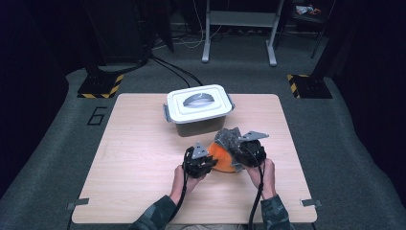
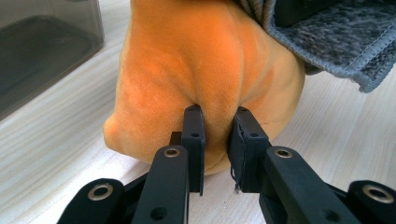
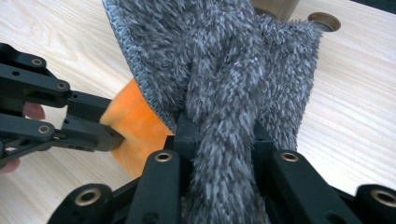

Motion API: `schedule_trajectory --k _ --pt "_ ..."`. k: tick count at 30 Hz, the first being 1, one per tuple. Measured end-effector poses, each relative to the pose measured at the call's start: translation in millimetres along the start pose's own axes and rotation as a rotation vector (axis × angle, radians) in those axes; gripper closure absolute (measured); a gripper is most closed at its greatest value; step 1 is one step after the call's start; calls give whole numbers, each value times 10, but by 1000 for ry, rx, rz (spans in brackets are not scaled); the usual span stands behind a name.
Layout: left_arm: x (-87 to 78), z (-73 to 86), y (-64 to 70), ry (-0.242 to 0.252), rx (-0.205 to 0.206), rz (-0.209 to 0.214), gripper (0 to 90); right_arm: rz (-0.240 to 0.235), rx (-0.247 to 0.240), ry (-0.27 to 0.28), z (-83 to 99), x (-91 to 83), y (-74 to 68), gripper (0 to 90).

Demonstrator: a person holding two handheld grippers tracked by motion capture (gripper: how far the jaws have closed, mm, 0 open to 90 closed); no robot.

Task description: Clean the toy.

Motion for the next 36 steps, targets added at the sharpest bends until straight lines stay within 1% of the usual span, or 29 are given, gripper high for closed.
schedule_trajectory --k 2,3,6,8,14,16,17,19,20,21,22,23,25,26,29,31,32,34,36 --pt "3 -2 0 -1 -6 2 772 8 6 -6 37 -12 24 725" --pt "4 -6 -2 -1 -2 -1 773 14 15 -7 47 -15 34 724" --pt "9 -9 -4 0 0 -4 773 24 16 -19 106 -34 85 724" --pt "15 -6 -2 4 -6 -2 773 37 36 -18 136 -39 107 724" --pt "16 -13 -7 0 -7 -3 774 50 54 -31 252 -55 178 723" --pt "18 -15 -7 1 -9 -3 774 53 77 -36 297 -53 199 723" --pt "19 -14 -8 2 -8 -4 774 54 73 -43 326 -55 216 723" --pt "17 -10 -12 1 -6 -4 774 57 86 -54 383 -49 238 723" --pt "19 -7 -20 5 -9 -9 775 67 104 -60 404 -42 247 723" --pt "16 -1 -22 3 -15 -6 775 65 107 -65 445 -28 263 723" --pt "15 0 -29 1 -13 -7 775 63 122 -77 481 -19 265 723" --pt "17 -2 -31 3 -19 -7 775 57 126 -79 511 -5 273 723" --pt "19 -7 -35 3 -16 -8 775 56 140 -81 565 22 296 723" --pt "18 -7 -34 3 -17 -8 775 52 139 -88 596 36 308 723" --pt "18 1 -28 3 -17 -9 775 52 167 -117 694 88 318 724" --pt "15 5 -35 4 -13 -11 775 50 156 -134 759 138 337 723" --pt "14 8 -37 4 -14 -9 775 43 172 -139 773 160 324 723" --pt "12 6 -37 5 -20 -9 775 34 183 -161 832 238 317 724" --pt "8 0 -21 9 -16 -14 775 26 191 -188 878 308 288 724"
Point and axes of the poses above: each handheld gripper's, and its own axes: x roughly forward along the jaws, z roughly out of its underside, y roughly to its right, the point moved 10 cm from there along x, roughly forward along the jaws, and after that the axes turned 13 degrees about -x, right-handed, at the moved point
